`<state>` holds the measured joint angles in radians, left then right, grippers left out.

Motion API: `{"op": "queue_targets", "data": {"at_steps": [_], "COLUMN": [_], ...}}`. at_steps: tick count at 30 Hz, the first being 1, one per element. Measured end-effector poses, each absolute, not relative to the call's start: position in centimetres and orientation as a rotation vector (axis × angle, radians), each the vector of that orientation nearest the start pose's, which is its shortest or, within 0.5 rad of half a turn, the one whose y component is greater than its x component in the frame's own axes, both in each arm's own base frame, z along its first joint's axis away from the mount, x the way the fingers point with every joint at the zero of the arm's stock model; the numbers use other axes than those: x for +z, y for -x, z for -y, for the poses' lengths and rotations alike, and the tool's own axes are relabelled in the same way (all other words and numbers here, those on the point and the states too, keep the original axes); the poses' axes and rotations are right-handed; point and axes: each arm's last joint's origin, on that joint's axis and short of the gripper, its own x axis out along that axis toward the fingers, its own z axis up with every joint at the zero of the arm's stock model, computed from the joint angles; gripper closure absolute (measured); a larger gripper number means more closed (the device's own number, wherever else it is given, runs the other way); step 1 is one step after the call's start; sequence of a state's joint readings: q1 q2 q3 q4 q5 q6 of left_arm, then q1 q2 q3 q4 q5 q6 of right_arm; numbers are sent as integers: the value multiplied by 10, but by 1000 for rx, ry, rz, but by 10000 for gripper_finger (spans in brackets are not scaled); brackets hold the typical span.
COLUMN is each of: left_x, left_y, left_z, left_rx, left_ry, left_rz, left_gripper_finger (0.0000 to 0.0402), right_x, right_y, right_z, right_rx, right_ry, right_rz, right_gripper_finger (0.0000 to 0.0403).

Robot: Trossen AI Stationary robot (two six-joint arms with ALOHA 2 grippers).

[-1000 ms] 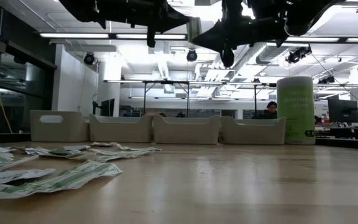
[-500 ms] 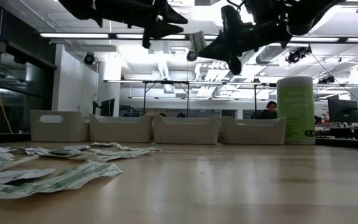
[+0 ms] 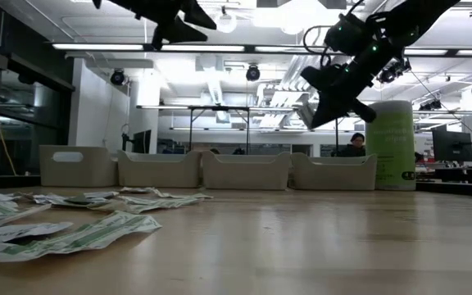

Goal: Pick & Place First Aid Supplies
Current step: Put the green bandage into the right gray bin

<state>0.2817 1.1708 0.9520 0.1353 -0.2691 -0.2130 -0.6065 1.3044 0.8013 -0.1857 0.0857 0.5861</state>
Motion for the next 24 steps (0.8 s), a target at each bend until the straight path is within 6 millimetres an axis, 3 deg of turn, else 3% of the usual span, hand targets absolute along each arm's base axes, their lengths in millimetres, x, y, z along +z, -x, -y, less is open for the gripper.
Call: {"op": "queue_targets", "data": {"at_steps": [5, 11, 17, 24], "left_x": [345, 335, 326, 327], "left_y": [-245, -240, -238, -224], "left_z": [-80, -82, -80, -74], "left_rx": [600, 721, 724, 654], "left_ry": [220, 295, 339, 356], "left_rz": [-50, -118, -206, -292], "left_gripper_finger": [206, 206, 206, 206], "right_x": [227, 209, 189, 186], "right_y": [-216, -221, -226, -228], "right_z": [160, 164, 169, 169], "right_rx": [-983, -1081, -1147, -1147], "right_ry": [-732, -820, -909, -948], "right_rz": [-453, -478, -499, -499], "right_gripper_finger": [403, 403, 403, 374]}}
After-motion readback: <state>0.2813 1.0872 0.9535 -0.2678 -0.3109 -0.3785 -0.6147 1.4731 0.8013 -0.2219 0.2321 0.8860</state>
